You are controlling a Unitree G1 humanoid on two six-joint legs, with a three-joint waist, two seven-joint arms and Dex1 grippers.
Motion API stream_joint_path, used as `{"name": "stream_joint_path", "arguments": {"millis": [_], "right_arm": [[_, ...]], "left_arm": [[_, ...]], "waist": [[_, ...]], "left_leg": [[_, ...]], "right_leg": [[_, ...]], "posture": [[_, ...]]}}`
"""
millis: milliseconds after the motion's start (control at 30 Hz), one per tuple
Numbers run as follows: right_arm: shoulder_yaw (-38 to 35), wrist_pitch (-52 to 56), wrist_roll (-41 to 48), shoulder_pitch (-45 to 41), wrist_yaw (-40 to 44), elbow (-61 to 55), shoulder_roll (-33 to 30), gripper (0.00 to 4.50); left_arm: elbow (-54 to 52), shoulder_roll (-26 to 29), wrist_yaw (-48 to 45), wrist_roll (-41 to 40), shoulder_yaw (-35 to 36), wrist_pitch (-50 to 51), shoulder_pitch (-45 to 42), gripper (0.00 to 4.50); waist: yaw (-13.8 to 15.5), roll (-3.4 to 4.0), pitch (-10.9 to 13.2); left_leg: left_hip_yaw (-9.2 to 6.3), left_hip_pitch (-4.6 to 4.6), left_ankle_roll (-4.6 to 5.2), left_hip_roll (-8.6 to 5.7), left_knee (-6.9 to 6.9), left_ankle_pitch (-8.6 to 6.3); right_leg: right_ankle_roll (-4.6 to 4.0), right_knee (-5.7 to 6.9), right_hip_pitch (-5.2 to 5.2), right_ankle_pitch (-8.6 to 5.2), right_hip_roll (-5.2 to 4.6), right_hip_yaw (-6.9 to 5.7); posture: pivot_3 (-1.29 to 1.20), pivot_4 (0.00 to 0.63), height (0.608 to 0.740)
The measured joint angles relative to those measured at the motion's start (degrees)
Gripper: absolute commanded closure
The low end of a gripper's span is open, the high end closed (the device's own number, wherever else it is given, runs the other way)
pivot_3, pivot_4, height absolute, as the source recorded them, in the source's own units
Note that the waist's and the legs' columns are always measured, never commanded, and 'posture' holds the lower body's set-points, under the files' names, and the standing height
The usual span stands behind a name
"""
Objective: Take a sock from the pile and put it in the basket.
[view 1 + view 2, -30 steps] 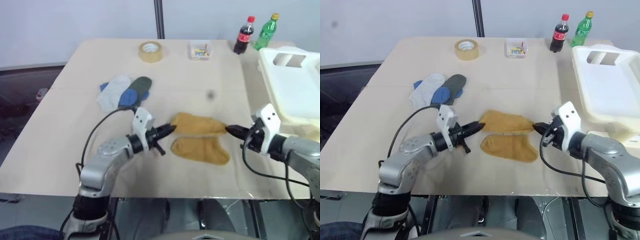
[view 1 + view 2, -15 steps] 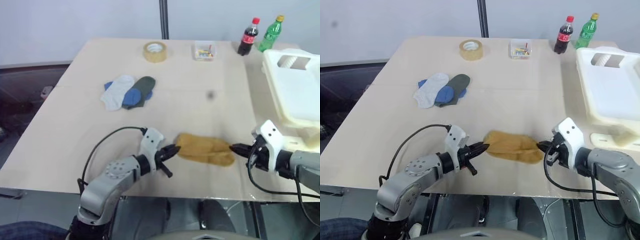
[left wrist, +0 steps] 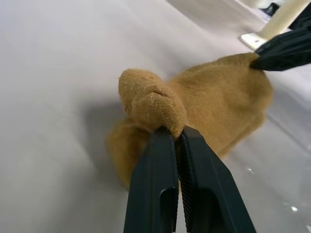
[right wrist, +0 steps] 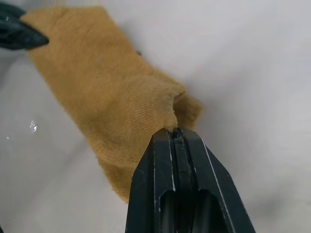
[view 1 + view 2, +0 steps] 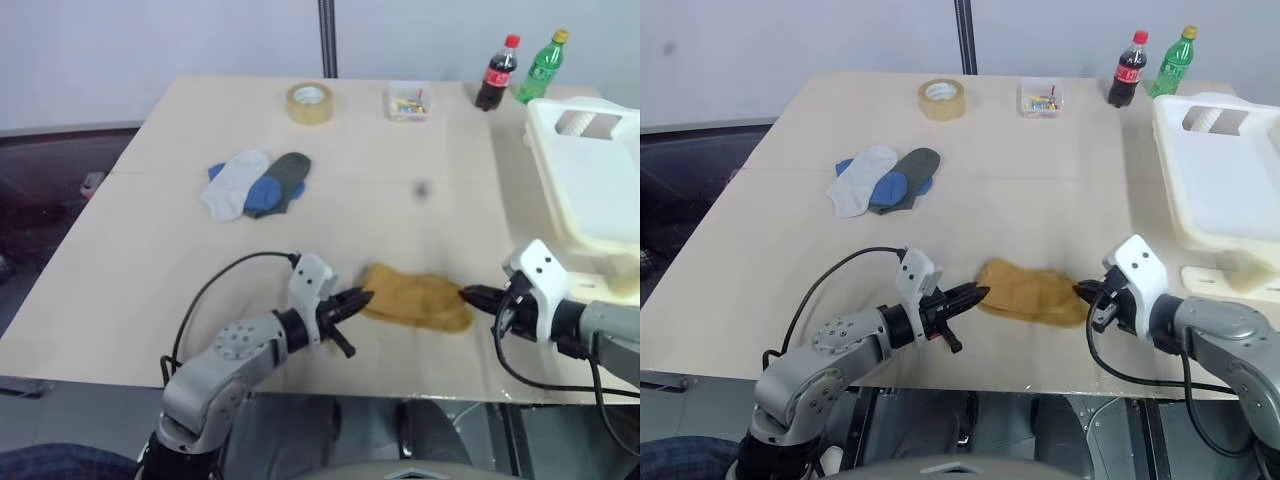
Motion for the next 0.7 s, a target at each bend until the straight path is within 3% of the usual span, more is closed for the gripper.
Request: {"name": "stream_joint_path", "arguments": {"millis": [433,700], "right_arm": [[-8.1,2.5,9.3,2.6,-2.2,-4.0,-0.4,4.5],[-7.9,1.7,9.3,3.8,-5.2,-3.7,0.1,4.5]], "left_arm": [[-0.1,0.9,-0.8,-3.6,-0.2,0.8,0.5,4.45],[0.7,0.8,-0.5,-3.5,-1.2,0.1,0.1,4.45]], "waist": [[0.1,0.0,0.0],[0.0,-0.01,0.0]], "left_leg": [[0.0,-0.01,0.03,0.0,0.0,-0.02],[0.01,-0.02,0.03,0.0,0.0,-0.02]], "right_leg": [[0.0,-0.04,0.01,0.0,0.01,-0.01],[0.0,-0.04,0.01,0.0,0.01,-0.01]], "posture": [[0.0,0.15,0.738],[0.0,0.15,0.738]]}}
